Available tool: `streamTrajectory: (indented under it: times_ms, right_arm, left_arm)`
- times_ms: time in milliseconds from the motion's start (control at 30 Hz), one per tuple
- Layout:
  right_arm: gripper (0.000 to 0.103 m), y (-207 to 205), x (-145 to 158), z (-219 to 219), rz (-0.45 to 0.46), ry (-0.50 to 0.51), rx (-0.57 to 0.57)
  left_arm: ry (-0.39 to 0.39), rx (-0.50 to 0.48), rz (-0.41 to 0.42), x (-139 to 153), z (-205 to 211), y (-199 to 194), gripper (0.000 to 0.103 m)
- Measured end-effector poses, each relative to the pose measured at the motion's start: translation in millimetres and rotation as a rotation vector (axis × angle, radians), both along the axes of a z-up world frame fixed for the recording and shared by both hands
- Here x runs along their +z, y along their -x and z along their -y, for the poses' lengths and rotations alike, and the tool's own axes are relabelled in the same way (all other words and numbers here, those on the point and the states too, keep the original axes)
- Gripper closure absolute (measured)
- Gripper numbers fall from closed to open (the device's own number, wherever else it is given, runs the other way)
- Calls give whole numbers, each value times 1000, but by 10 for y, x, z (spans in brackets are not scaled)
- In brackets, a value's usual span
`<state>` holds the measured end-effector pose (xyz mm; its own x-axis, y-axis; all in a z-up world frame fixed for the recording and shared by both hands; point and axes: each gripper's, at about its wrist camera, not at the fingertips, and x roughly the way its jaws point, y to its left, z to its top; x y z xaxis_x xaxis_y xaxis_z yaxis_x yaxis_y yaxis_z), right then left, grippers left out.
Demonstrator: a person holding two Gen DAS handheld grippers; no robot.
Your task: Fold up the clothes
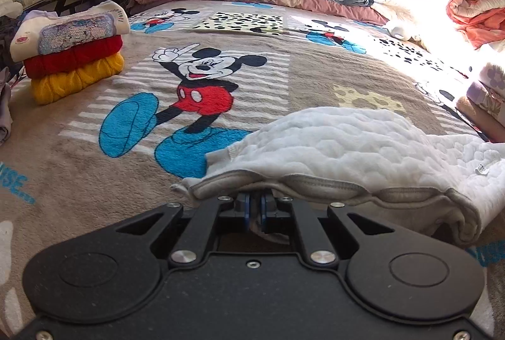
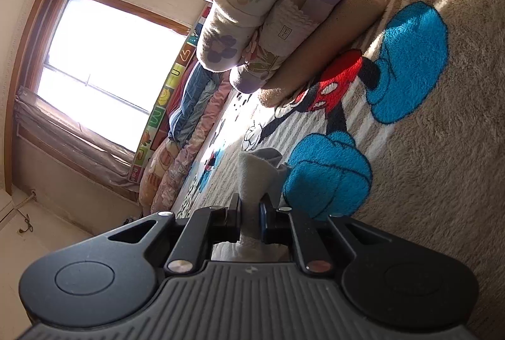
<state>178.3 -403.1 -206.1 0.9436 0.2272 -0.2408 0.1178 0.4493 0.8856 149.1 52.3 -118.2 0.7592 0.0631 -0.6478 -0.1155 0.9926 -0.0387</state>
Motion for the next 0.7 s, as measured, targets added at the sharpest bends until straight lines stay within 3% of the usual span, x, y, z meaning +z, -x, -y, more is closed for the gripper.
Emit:
streamTrajectory:
  times_ms: [167, 333, 700]
  right_arm:
    - [90, 47, 13, -48, 5, -2, 15]
    - [90, 130, 12, -61, -8, -6, 24]
    - [90, 264, 41, -244, -14, 15, 87]
  left_arm:
    - [-35, 62, -20, -50, -357, 64, 98]
    - [-12, 92, -30, -96, -612, 156, 98]
    - [-56, 113, 31, 55, -929, -25, 98]
